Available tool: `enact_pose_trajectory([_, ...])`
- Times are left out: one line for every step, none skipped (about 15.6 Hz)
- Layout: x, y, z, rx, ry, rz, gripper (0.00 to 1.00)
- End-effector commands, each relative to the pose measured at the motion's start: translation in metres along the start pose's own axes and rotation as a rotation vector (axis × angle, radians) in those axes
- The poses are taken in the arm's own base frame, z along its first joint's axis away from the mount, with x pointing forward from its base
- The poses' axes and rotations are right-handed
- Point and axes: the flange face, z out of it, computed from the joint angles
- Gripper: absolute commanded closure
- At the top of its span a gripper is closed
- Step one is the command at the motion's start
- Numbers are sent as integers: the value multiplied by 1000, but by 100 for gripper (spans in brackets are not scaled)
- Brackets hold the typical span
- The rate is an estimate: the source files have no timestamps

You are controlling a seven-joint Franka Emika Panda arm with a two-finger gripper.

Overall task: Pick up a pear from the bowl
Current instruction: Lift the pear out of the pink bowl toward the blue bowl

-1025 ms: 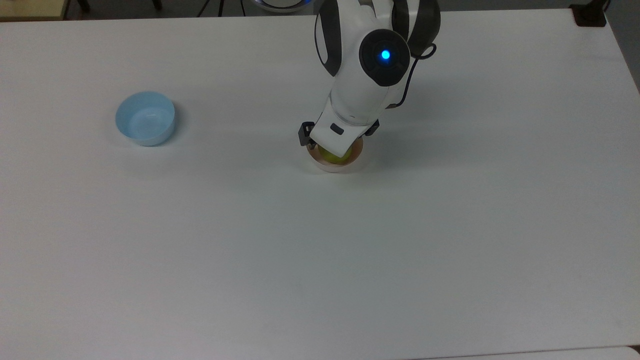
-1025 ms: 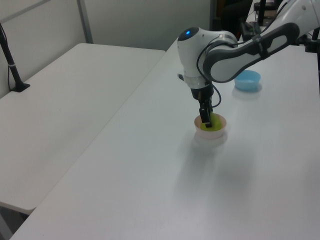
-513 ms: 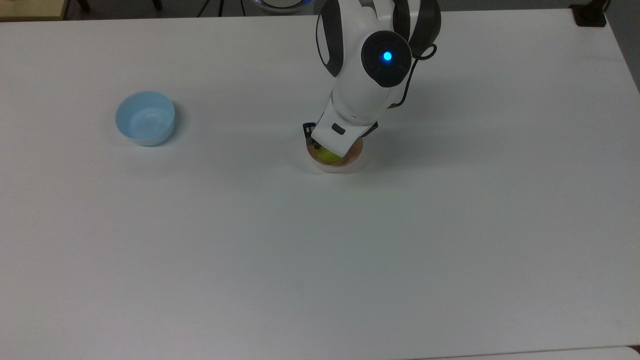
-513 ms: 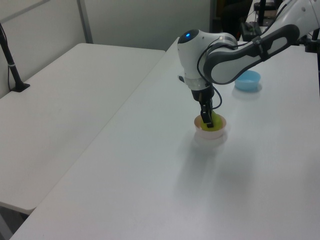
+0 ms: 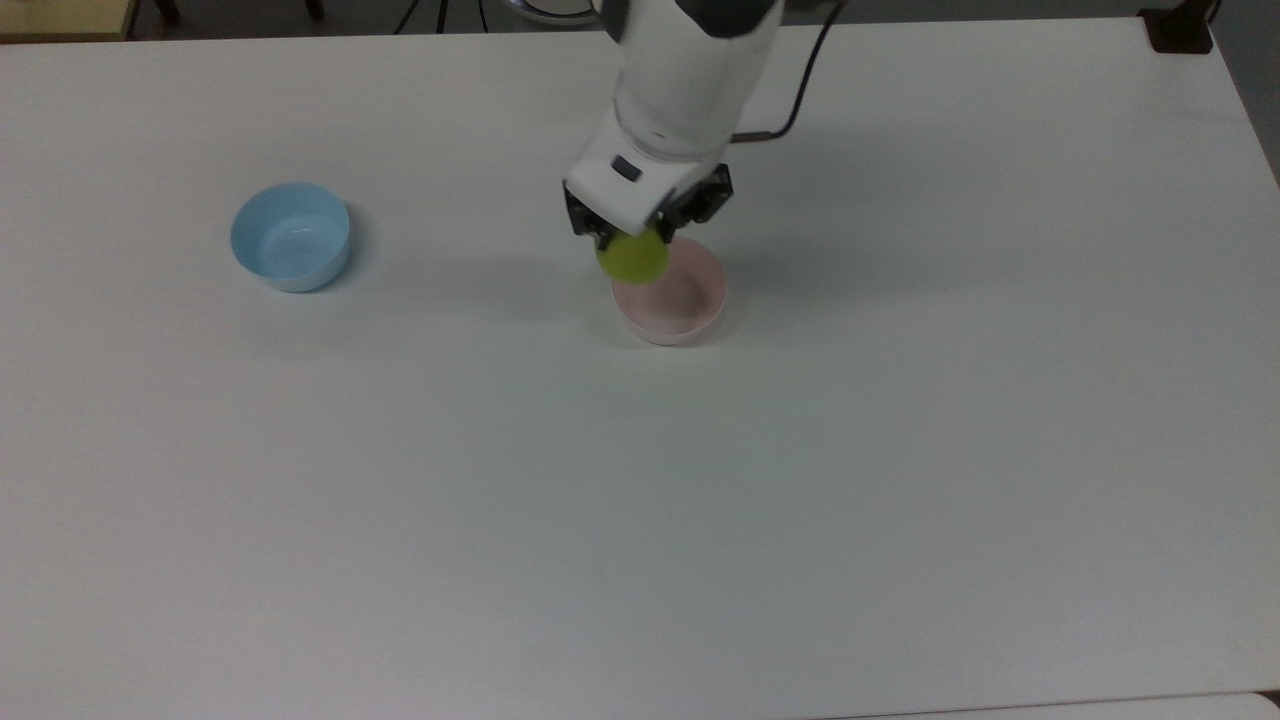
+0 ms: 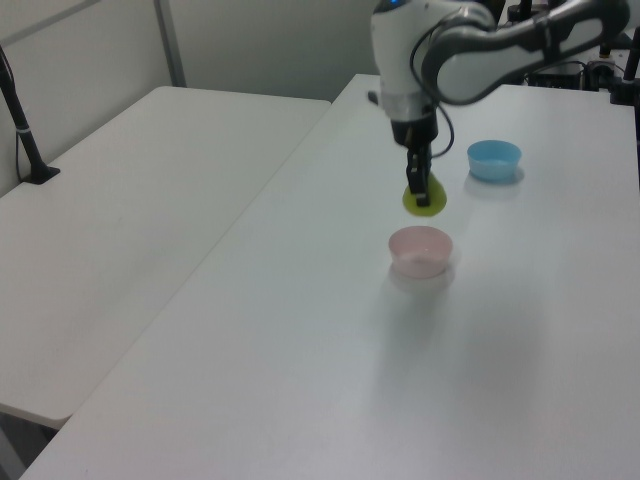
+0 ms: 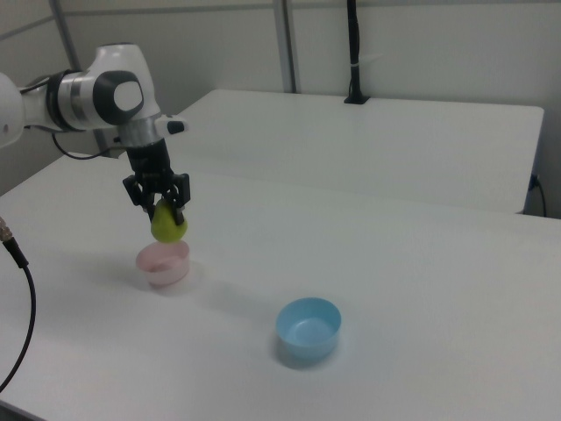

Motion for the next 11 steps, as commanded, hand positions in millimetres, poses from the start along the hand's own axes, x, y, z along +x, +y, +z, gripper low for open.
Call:
enact_pose_trajectory([-17,48,-14,32,-8,29,61])
enact_pose_trajectory([-18,68,-10,38,-12,45,61])
enact_pose_trajectory([-19,87,-7,44,-12,49,61])
enact_pose_trajectory([-20,104,-3,54,-11,53,61])
enact_pose_trajectory([-22,121,1,58,-14,61,61])
enact_pose_trajectory([-23,133,6,57,-21,67,60])
enact_pose_trajectory([-21,137,16,57,-35,64,60])
enact_pose_trajectory([-18,140,29,57,-51,67,60])
enact_pose_trajectory([-10,140,42,53,-47,66,60])
enact_pose_trajectory([-3,140,59,49,-50,70,60])
enact_pose_trajectory([3,138,75,44,-62,67,60])
